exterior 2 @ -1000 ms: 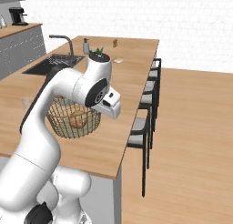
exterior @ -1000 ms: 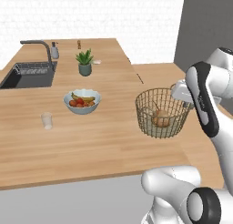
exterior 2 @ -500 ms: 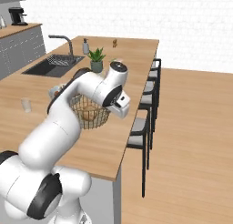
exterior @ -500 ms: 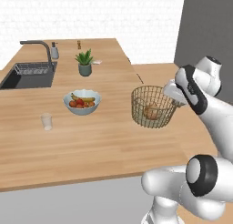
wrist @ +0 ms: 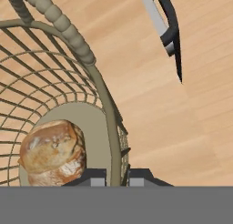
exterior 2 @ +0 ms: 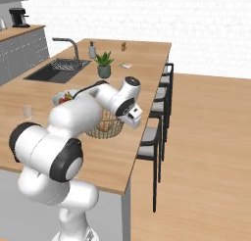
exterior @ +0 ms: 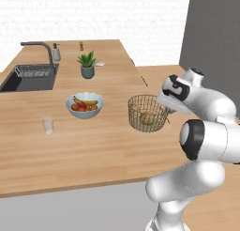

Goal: Open the cabinet, pick up the bread from the cabinet and place it in the basket. Then move the basket to the dining counter.

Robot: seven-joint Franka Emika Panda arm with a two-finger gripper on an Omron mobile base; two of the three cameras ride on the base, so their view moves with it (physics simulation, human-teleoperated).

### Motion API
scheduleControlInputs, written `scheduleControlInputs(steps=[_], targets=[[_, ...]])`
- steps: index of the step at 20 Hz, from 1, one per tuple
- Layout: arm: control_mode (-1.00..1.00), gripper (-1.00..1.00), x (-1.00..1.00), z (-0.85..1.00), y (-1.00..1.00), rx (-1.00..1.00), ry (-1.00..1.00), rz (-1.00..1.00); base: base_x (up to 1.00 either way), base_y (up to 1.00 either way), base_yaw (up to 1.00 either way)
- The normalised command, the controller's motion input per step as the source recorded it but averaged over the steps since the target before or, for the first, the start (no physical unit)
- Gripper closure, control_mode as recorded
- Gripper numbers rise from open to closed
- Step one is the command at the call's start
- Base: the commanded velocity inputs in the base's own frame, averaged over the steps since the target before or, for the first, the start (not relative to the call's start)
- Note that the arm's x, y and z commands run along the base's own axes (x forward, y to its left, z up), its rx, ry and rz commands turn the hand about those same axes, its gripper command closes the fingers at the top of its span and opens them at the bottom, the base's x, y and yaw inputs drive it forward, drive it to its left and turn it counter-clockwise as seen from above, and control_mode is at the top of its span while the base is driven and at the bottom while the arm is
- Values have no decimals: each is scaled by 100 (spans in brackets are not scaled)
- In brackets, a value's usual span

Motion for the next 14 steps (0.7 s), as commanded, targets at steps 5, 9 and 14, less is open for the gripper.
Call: scheduleControlInputs(steps=[5, 9, 14], targets=[[-100, 100, 77, -57, 0, 0, 1, 0, 0, 0, 0], [-100, 100, 46, -35, 2, 0, 0, 0, 0, 0, 0], [-100, 100, 24, -25, 2, 0, 0, 0, 0, 0, 0]])
